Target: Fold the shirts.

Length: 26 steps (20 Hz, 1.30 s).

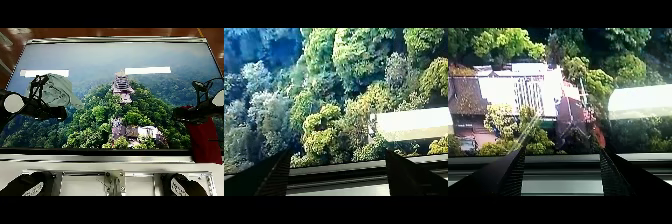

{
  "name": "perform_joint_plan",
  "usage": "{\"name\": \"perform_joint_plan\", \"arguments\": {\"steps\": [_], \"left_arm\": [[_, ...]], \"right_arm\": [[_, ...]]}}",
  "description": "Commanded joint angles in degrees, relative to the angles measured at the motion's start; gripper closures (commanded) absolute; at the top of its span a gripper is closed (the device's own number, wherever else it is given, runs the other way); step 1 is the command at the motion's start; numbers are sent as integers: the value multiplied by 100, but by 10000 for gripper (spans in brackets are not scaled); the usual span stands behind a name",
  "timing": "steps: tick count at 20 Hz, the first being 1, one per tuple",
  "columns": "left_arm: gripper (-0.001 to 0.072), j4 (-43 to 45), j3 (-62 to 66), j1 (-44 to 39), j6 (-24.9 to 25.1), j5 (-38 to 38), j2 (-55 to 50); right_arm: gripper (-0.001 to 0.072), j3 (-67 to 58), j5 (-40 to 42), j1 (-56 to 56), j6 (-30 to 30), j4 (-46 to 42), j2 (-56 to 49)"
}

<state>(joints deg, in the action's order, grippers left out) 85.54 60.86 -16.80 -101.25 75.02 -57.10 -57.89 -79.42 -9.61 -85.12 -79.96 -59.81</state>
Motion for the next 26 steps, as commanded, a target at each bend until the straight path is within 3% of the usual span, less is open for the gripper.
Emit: {"name": "perform_joint_plan", "arguments": {"steps": [1, 16, 21, 26], "left_arm": [[5, 0, 0, 4, 0, -2, -4], [5, 37, 0, 13, 0, -9, -7], [5, 101, 0, 2, -2, -1779, -35], [5, -424, 0, 0, -2, -2865, -46]], "right_arm": [[118, 2, -2, 0, 0, 0, 4], [118, 2, 24, 2, -28, 22, 4], [118, 2, 332, 0, -26, 37, 4], [118, 4, 197, 2, -26, 208, 2]]}}
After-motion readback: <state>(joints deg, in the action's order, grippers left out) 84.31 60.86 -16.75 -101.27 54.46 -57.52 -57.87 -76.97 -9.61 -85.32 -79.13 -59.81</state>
